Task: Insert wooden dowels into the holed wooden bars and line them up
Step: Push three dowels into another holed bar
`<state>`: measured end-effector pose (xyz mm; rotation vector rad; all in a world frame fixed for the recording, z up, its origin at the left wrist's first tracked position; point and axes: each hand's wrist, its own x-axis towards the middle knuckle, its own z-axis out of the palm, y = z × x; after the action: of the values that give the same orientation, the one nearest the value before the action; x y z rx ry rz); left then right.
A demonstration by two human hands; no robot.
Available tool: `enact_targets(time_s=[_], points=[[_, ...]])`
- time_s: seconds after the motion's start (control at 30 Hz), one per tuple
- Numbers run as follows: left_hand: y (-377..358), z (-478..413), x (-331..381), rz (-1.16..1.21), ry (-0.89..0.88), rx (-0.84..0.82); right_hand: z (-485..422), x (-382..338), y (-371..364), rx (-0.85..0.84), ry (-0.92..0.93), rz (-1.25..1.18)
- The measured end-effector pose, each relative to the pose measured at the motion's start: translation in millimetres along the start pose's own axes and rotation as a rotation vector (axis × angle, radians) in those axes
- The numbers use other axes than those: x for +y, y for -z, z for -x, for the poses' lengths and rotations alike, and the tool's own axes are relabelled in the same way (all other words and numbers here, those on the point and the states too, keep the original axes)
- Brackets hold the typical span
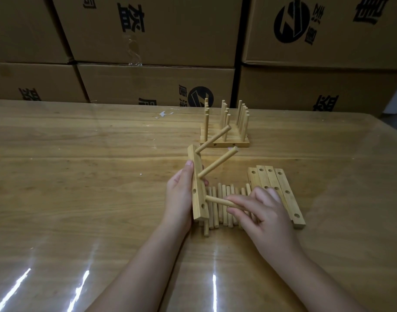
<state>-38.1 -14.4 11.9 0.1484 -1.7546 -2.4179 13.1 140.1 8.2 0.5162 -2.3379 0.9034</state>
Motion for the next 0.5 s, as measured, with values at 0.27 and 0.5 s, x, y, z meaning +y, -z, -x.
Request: enact_targets(time_s=[0.27,0.5], points=[[0.7,1.7,1.3,0.004,0.006,-0.014,2.2,-0.5,3.0,-0.024,-0.013,0.126],[0.9,2.7,2.4,-0.001,0.019,-0.016,3.2,-8.1,4.7,-0.069,-0.132,-0.106]])
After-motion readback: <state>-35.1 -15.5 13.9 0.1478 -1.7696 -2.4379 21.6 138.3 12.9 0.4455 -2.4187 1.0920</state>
